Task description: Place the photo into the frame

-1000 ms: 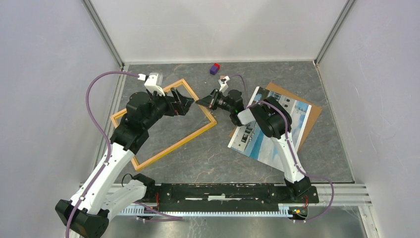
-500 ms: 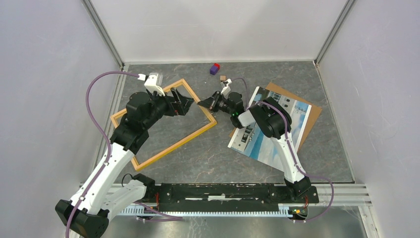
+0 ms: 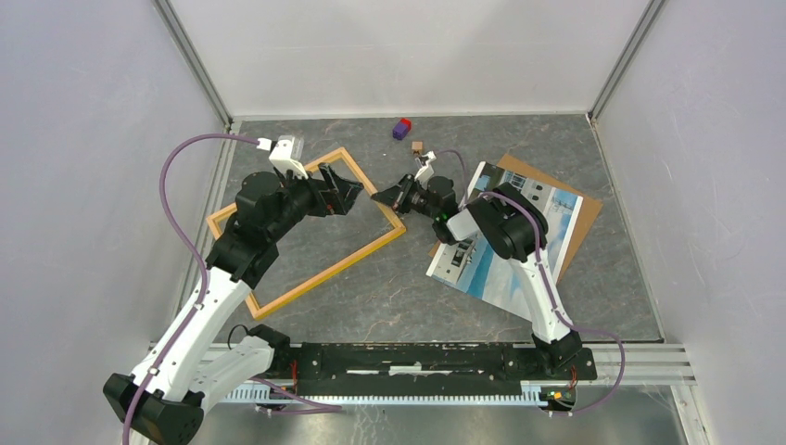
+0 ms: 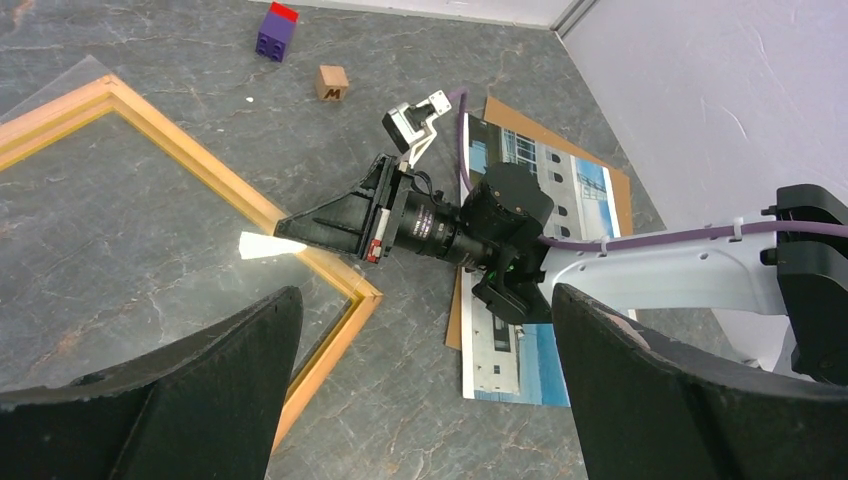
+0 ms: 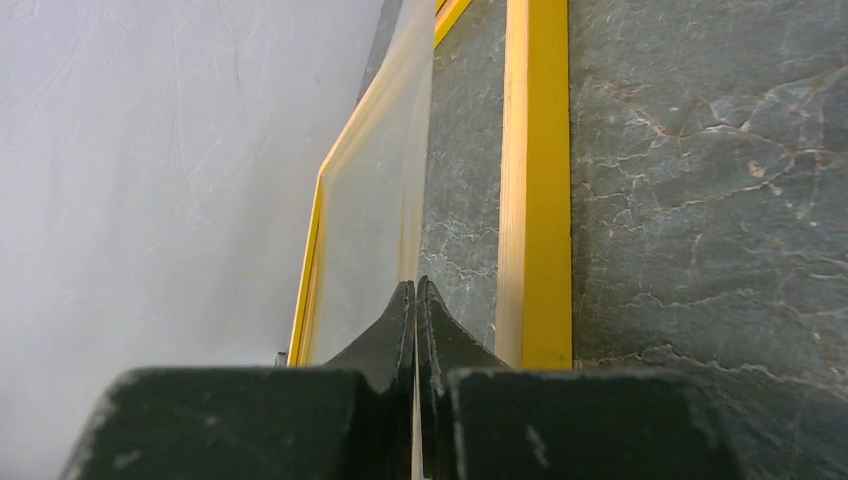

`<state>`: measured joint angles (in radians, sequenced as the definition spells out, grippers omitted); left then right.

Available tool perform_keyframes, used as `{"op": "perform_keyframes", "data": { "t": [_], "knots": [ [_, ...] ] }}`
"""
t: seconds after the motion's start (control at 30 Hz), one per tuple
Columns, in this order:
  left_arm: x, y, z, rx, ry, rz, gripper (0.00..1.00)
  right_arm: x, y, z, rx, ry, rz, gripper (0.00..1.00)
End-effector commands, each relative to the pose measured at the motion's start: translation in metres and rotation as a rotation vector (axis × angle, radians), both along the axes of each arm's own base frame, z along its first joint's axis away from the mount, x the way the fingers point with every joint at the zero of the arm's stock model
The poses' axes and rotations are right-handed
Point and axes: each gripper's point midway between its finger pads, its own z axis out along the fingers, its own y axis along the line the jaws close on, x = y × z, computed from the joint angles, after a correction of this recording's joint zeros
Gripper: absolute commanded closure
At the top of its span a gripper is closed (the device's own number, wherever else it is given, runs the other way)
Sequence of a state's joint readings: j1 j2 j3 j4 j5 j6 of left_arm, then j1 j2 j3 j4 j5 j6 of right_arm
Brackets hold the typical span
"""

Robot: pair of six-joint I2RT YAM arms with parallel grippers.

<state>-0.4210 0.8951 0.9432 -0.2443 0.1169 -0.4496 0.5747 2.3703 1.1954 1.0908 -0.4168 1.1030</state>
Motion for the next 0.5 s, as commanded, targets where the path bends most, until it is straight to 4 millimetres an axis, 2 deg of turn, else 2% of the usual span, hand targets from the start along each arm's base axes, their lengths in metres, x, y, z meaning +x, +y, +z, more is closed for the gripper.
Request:
{"op": "perform_keyframes", "data": {
  "t": [0.0, 0.47],
  "knots": [
    [-0.002, -0.003, 0.025, -0.064, -0.056, -0.013, 0.00, 0.000, 0.008, 0.041, 0.056, -0.094, -0.001, 1.00],
    [-0.003, -0.003, 0.025, -0.065, -0.057, -0.012, 0.00, -0.018, 0.011, 0.036, 0.019, -0.034, 0.039, 1.00]
  ]
}}
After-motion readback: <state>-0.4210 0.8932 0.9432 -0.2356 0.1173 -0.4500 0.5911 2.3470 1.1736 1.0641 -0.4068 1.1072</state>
